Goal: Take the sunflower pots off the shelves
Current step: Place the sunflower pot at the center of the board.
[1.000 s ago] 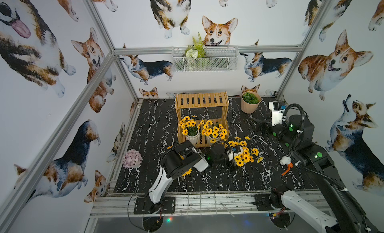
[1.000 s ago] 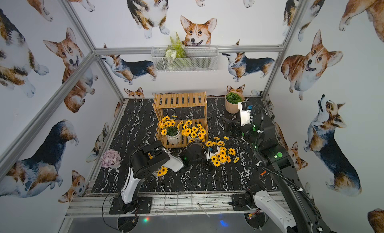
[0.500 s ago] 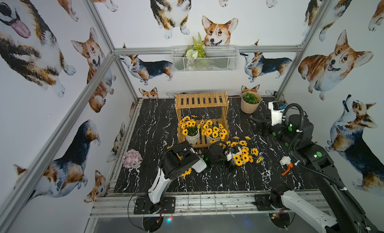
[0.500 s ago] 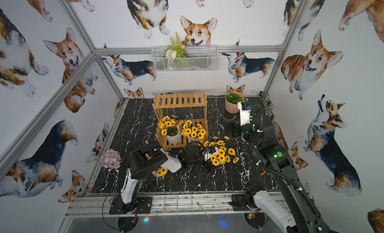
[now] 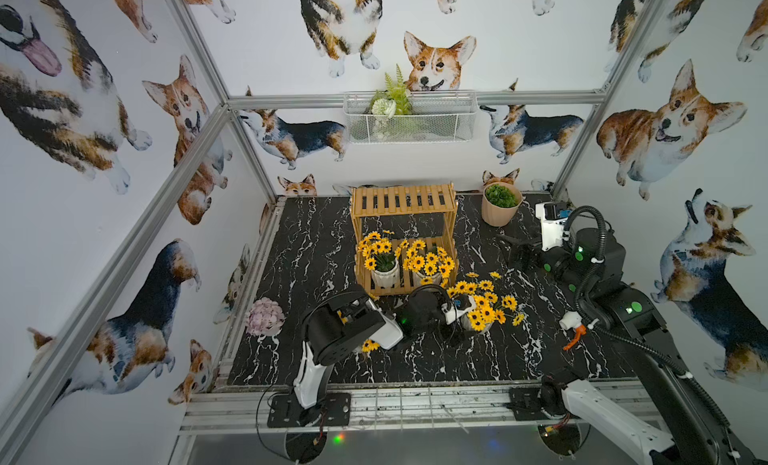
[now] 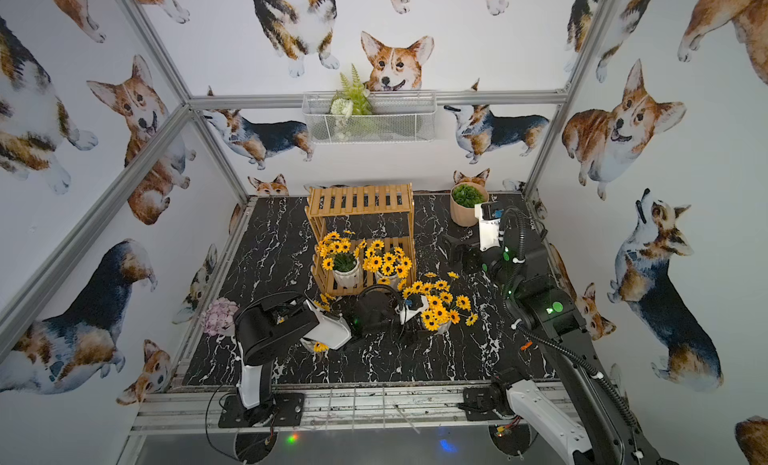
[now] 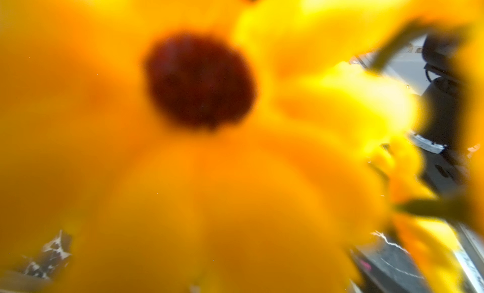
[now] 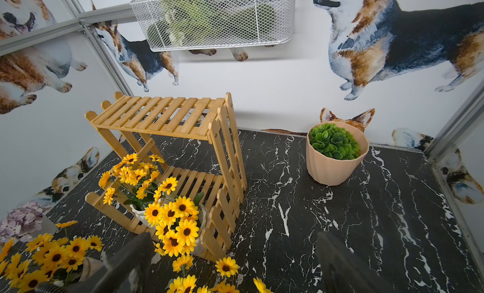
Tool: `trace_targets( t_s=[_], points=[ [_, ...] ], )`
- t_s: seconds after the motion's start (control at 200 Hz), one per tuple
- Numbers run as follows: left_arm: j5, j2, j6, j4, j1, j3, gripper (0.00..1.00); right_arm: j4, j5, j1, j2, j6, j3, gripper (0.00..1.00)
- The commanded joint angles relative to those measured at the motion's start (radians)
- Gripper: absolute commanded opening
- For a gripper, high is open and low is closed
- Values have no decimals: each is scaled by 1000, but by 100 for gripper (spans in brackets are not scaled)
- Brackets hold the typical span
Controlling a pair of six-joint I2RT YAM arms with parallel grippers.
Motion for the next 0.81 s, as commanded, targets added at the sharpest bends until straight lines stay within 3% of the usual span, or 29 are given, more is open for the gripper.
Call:
trace_targets(
  t_s=[0.0, 0.415, 0.801],
  points=[
    [-13, -46, 43, 10, 2, -13, 100, 26, -8, 0, 0, -20, 3, 100],
    [-58, -274, 145, -209, 7, 0, 100, 32, -78, -1, -6, -34, 1, 100],
    [-200, -661, 214, -628, 97, 60, 100, -6, -184, 0, 15, -53, 20, 100]
  ],
)
